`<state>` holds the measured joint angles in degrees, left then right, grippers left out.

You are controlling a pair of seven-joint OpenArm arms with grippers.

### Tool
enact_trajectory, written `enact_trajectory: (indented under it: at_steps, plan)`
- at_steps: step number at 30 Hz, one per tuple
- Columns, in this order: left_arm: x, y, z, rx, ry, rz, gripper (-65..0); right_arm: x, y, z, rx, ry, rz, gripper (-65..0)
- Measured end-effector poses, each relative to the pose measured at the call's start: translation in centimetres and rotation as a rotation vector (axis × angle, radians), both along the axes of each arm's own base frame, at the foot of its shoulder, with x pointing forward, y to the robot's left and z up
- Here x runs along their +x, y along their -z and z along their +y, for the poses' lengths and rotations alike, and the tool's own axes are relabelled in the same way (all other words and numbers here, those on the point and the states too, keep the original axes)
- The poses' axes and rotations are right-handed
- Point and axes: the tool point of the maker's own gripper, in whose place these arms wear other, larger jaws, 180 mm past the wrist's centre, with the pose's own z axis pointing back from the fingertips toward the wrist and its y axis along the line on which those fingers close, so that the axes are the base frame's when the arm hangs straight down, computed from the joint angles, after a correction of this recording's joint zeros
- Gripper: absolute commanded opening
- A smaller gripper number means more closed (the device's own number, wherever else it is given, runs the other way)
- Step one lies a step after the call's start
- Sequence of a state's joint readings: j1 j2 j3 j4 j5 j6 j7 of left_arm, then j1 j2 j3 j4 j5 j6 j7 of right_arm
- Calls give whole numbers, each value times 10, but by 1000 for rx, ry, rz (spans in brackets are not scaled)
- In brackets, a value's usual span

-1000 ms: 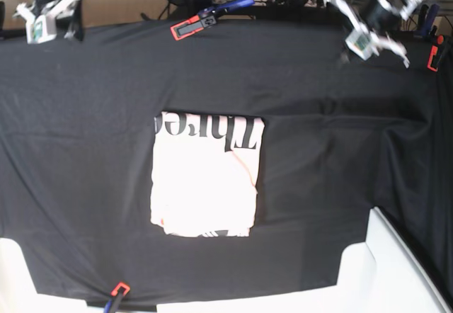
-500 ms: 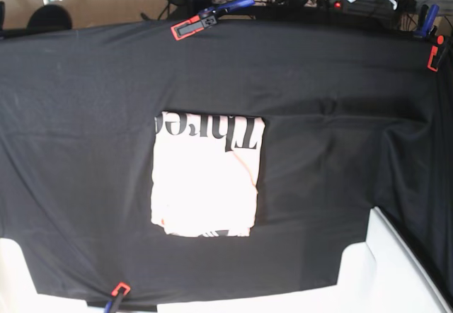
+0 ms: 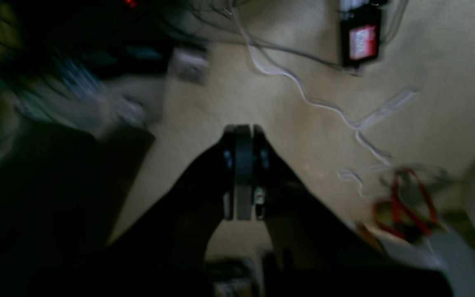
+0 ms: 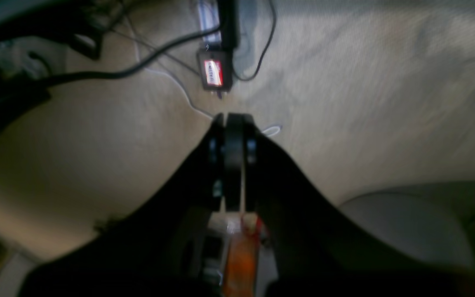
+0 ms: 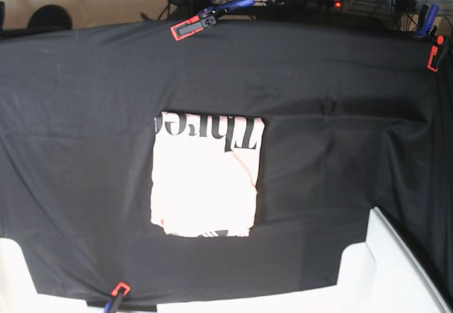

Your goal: Fold the T-shirt properly

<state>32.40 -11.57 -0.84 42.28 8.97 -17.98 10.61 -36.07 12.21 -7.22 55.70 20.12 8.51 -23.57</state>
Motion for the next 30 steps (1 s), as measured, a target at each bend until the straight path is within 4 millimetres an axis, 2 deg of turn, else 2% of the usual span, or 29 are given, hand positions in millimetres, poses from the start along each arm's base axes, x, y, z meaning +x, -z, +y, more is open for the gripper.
enact_trajectory:
  at_steps: [1,3,7,9,11,13,18,20,23,25,30]
  plan:
    - [-2,8,-4,-8,-28,24,-650,-9,11,2,5,-24,48,-643]
    - [0,25,-17,-28,-80,81,-650,-13,31,4,5,-77,100,-643]
    - [6,41,-47,-79,-160,181,-650,-3,55,-10,-48,-152,45,-641]
    - [15,43,-50,-84,-172,191,-650,-11,57,-19,-71,-166,42,-641]
    - [21,45,-44,-56,-174,181,-650,-20,55,-24,-88,-168,32,-641]
    - [23,46,-43,-32,-170,167,-650,-25,54,-19,-77,-163,4,-641]
    - [13,47,-92,-127,-175,190,-650,-32,54,-1,-49,-155,0,-641]
    - [15,47,-90,-125,-175,184,-647,-30,54,1,-45,-153,-3,-641]
    - [16,47,-71,-80,-172,175,-648,-29,54,3,-43,-153,-4,-641]
    - [17,47,-67,-70,-183,173,-648,-29,55,5,-40,-152,-5,-641]
    - [20,48,-84,-104,-188,170,-648,-29,55,5,-39,-152,-6,-641]
